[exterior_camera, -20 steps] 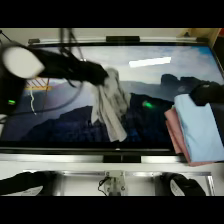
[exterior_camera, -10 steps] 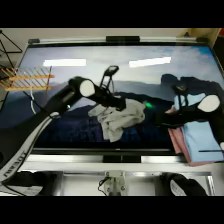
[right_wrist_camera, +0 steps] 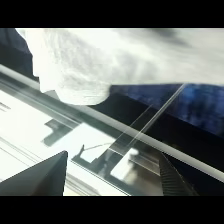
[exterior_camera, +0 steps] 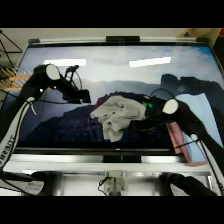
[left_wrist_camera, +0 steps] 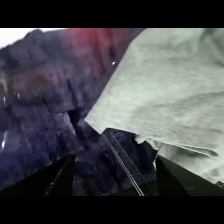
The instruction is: Fold the shirts.
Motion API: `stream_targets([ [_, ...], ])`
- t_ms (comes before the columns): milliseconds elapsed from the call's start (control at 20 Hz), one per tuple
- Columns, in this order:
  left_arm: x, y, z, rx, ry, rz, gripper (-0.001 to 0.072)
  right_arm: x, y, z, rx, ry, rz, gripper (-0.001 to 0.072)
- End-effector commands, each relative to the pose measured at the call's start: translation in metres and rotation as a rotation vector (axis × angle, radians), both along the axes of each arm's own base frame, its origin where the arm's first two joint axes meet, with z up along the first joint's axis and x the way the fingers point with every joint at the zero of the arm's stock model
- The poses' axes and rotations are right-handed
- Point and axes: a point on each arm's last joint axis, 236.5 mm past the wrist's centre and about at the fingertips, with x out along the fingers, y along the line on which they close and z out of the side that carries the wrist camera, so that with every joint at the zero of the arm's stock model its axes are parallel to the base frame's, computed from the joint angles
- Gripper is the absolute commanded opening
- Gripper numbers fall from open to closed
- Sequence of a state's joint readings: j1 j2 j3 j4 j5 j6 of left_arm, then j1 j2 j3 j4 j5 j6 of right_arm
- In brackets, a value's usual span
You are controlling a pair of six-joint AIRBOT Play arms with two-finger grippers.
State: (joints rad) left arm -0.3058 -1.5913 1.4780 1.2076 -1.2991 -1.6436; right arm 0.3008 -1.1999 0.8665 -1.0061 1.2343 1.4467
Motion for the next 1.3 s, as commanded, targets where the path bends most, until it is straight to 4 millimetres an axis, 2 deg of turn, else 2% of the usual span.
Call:
stream_targets([
  [0,-0.014,-0.002,-0.05,-0.025,0.065,0.035,0.0605,-0.013,0.019,-0.023,-0.02,0.054,0.056,0.0689],
  [250,-0.019,-0.031,-0.092,-0.044,0.084,-0.015,0.0603,-0.006,0.027,-0.031,-0.008,0.067,0.004,0.0689],
  [450,-0.007,-0.043,-0.103,-0.049,0.031,-0.01,0.0596,0.0,0.029,-0.041,-0.012,0.069,-0.02,0.0689],
  [500,-0.005,-0.044,-0.103,-0.05,0.021,-0.007,0.0509,0.001,0.03,-0.045,-0.008,0.08,-0.026,0.0689],
  [550,-0.003,-0.044,-0.102,-0.052,0.014,-0.005,0.0264,0.001,0.033,-0.047,0.002,0.092,-0.032,0.0689],
  [600,-0.002,-0.044,-0.102,-0.053,0.01,-0.003,0.019,0.001,0.038,-0.05,0.016,0.101,-0.037,0.0689],
  [650,-0.001,-0.045,-0.101,-0.054,0.007,-0.003,0.0185,0.001,0.043,-0.053,0.016,0.095,-0.034,0.0689],
  [700,-0.001,-0.045,-0.1,-0.055,0.005,-0.004,0.0109,-0.001,0.05,-0.058,0.012,0.083,-0.019,0.0689],
  [800,0.0,-0.045,-0.096,-0.057,-0.011,-0.022,0.0038,-0.007,0.069,-0.066,0.008,0.048,0.019,0.069],
  [1000,0.0,-0.046,-0.084,-0.065,-0.028,-0.025,0.0038,-0.001,0.101,-0.07,0.041,-0.03,0.001,0.0688],
  [1100,0.002,-0.046,-0.076,-0.071,-0.044,-0.025,0.0038,0.004,0.107,-0.071,0.063,-0.021,-0.046,0.0677],
  [1150,0.003,-0.047,-0.073,-0.074,-0.053,-0.027,0.0038,0.005,0.109,-0.071,0.07,-0.021,-0.056,0.0535],
  [1200,0.003,-0.047,-0.068,-0.077,-0.067,-0.035,0.0037,0.005,0.109,-0.07,0.073,-0.019,-0.06,0.0207],
  [1250,0.005,-0.045,-0.061,-0.078,-0.083,-0.036,0.0037,0.002,0.109,-0.068,0.073,0.002,-0.062,0.0064],
])
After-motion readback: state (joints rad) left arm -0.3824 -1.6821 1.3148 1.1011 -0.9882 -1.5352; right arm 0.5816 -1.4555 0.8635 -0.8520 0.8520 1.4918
